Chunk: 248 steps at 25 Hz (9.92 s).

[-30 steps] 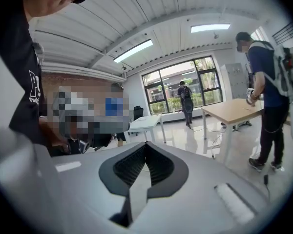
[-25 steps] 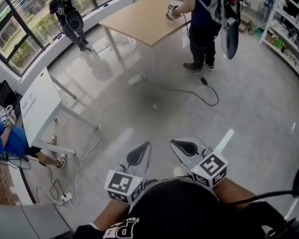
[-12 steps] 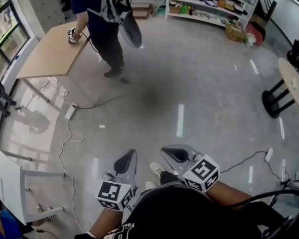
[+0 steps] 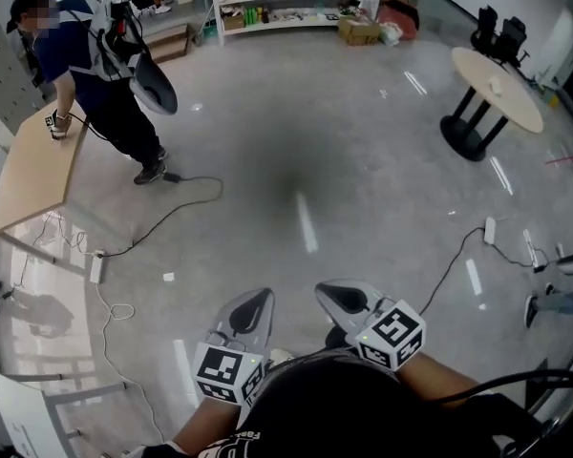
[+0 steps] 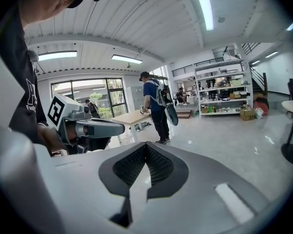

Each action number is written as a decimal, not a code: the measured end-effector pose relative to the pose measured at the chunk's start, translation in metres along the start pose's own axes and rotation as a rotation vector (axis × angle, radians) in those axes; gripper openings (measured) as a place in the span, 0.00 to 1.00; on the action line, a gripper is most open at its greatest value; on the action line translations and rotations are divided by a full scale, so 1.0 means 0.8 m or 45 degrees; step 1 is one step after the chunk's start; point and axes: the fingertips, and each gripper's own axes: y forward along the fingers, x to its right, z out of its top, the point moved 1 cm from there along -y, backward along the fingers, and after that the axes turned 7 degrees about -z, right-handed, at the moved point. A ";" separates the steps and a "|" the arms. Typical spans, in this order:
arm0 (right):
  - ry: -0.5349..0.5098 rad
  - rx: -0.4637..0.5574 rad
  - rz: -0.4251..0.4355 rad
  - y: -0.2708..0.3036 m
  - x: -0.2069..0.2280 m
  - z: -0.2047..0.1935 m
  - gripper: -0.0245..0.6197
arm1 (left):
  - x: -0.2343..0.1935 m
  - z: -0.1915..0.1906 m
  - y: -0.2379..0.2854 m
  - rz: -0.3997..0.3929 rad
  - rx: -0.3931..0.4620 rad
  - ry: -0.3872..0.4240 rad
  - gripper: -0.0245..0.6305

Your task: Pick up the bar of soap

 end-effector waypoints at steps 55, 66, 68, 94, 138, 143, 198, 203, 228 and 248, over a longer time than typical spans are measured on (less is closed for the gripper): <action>0.477 0.204 -1.170 -0.432 0.746 -0.068 0.05 | 0.449 0.105 0.841 -1.218 -0.301 0.346 0.05; 0.453 0.144 -1.176 -0.391 0.879 -0.031 0.05 | 0.388 0.146 0.978 -1.211 -0.327 0.306 0.05; 0.466 0.140 -1.174 -0.388 0.897 -0.031 0.05 | 0.384 0.155 0.989 -1.211 -0.315 0.300 0.05; 0.484 0.341 -0.995 -0.536 1.249 -0.044 0.05 | 0.573 0.194 1.297 -1.070 -0.378 0.408 0.05; 0.433 0.244 -1.273 -0.624 1.688 0.041 0.05 | 0.651 0.345 1.785 -1.317 -0.256 0.386 0.05; 0.443 0.205 -1.193 -0.591 1.738 0.034 0.05 | 0.592 0.340 1.828 -1.160 -0.264 0.287 0.05; 0.459 -0.206 -0.909 -0.441 2.206 0.008 0.14 | 0.449 0.385 2.180 -0.800 -0.435 0.232 0.05; 0.524 -0.301 -0.980 -0.403 2.253 -0.003 0.23 | 0.410 0.391 2.196 -0.852 -0.441 0.201 0.05; 0.636 -0.579 -1.135 -0.336 2.336 -0.066 0.45 | 0.328 0.379 2.214 -0.877 -0.497 0.079 0.05; 0.592 -0.299 -1.112 -0.388 2.274 0.032 0.45 | 0.366 0.386 2.176 -0.881 -0.428 0.127 0.05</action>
